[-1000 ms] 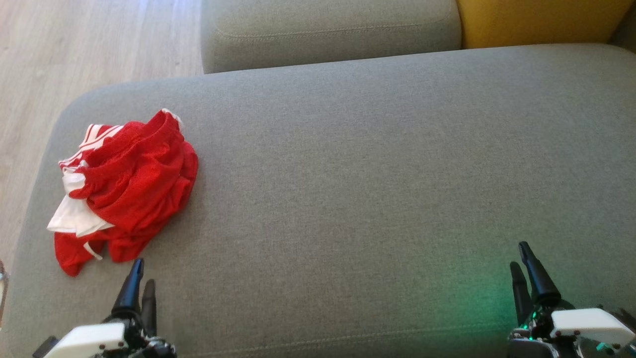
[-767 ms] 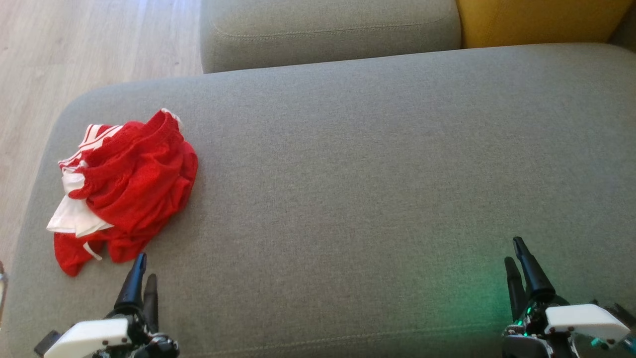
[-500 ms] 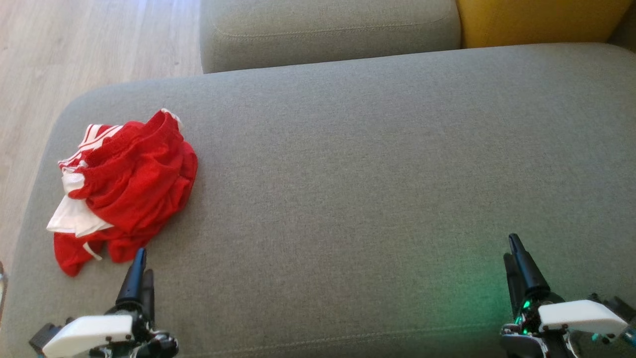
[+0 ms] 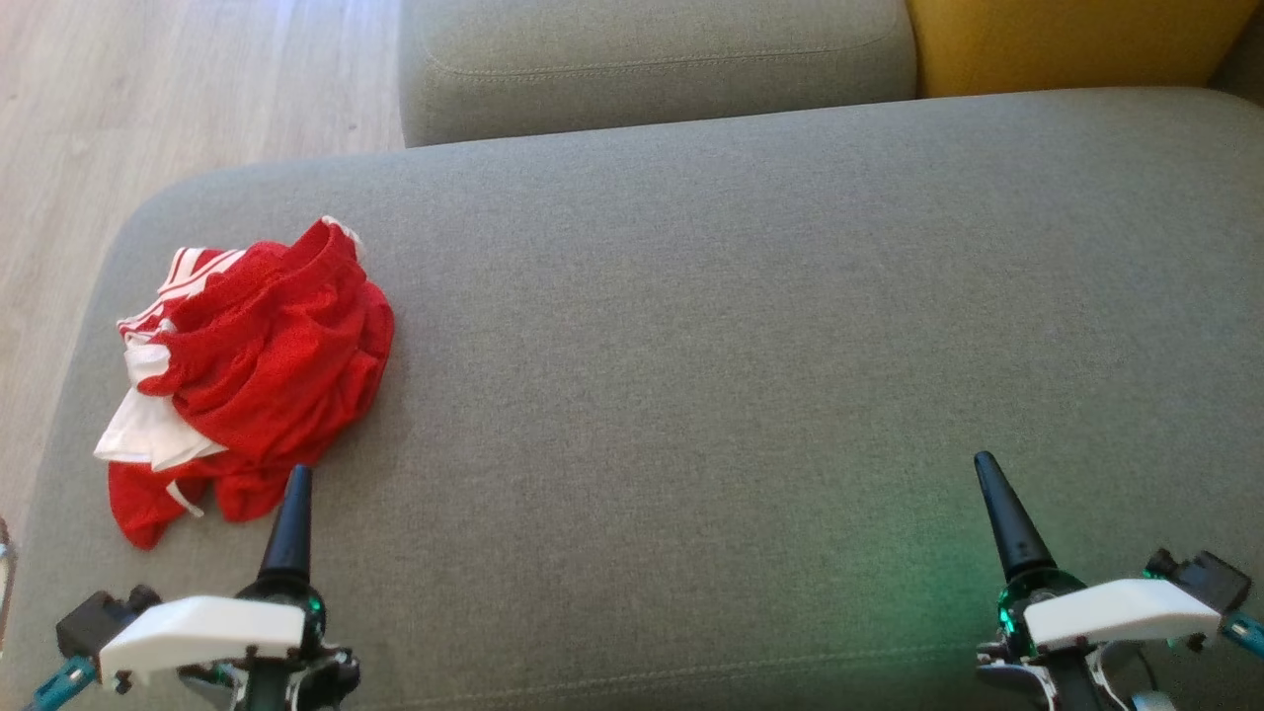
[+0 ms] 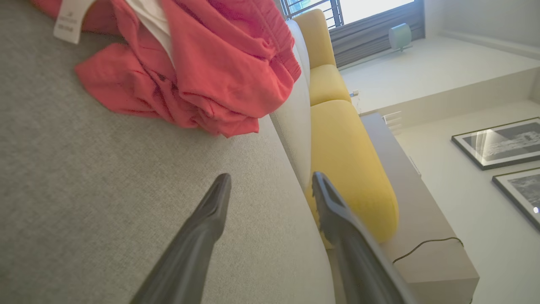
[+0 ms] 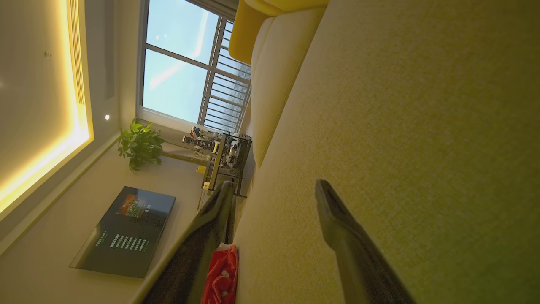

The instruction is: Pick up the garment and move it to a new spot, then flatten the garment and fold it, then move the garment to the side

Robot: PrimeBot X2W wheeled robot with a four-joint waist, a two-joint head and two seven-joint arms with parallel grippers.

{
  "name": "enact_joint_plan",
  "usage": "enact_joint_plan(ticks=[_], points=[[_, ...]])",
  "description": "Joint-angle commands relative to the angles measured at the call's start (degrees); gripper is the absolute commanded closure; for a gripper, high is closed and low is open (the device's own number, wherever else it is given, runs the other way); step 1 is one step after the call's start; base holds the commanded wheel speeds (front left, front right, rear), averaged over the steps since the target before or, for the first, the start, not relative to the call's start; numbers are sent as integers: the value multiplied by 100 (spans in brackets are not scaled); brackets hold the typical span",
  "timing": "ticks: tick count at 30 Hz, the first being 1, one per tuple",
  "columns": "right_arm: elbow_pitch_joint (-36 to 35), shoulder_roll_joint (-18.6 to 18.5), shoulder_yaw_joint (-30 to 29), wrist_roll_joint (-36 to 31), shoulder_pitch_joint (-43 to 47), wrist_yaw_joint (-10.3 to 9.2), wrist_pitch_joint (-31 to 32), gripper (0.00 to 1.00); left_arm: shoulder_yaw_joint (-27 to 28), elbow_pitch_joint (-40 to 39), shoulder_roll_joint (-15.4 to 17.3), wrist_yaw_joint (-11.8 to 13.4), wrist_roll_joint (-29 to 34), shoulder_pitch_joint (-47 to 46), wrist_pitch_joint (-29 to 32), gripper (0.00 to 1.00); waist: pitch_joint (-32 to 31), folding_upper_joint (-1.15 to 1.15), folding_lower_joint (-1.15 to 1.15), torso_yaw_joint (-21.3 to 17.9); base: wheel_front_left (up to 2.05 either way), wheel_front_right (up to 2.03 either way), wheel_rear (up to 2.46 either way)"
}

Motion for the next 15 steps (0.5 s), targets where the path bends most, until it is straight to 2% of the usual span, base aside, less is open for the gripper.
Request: enact_joint_plan(ticks=[1, 15], points=[[-247, -37, 58, -159, -290, 0, -67, 0, 32, -252, 66, 26, 167, -197, -49, 0, -1, 0, 0, 0, 0, 0, 0], [-525, -45, 315, -1563, -303, 0, -304, 0, -184, -501, 89, 278, 1468, -149, -284, 0, -8, 0, 0, -4, 0, 0, 0]])
